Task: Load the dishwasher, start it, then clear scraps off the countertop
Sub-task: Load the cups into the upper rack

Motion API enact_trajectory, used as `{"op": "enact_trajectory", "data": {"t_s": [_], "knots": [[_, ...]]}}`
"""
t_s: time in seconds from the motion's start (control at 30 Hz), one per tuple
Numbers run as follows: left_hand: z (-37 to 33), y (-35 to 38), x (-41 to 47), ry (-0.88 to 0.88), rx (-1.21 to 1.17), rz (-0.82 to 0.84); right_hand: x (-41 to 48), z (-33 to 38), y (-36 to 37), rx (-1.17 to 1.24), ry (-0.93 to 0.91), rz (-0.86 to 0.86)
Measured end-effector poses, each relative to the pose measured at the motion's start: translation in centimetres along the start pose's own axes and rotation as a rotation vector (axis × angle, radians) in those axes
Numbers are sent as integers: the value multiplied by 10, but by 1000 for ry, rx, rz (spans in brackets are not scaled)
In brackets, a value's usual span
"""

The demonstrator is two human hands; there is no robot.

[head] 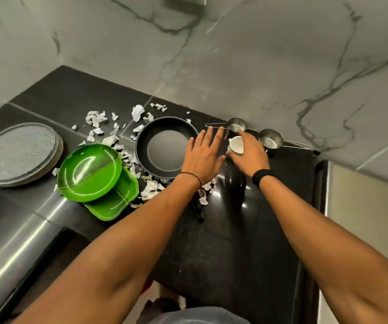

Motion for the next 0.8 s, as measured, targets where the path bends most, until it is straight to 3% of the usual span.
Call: {"op": "enact_trajectory", "data": {"t_s": [0.2,0.43,0.6,0.8], "knots": [[7,4,0,34,-23,-57,20,-13,14,35,40,64],[3,8,-8,112,-25,-20,11,-22,11,182,112,0],[-14,1,-12,246,-113,-20,-16,-31,1,512,225,-5],[-37,-2,-28,393,-235,90,-67,-28,-11,971,420,67]]}}
Point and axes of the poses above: each hand's wrist, its own x-axis towards the middle knuckle, its own y-axis out of the palm, z = x × y, the point moved 3 cm from there along x, towards the middle knuckle, and after that the axes turned 13 degrees about -x, right-handed, at the moved point
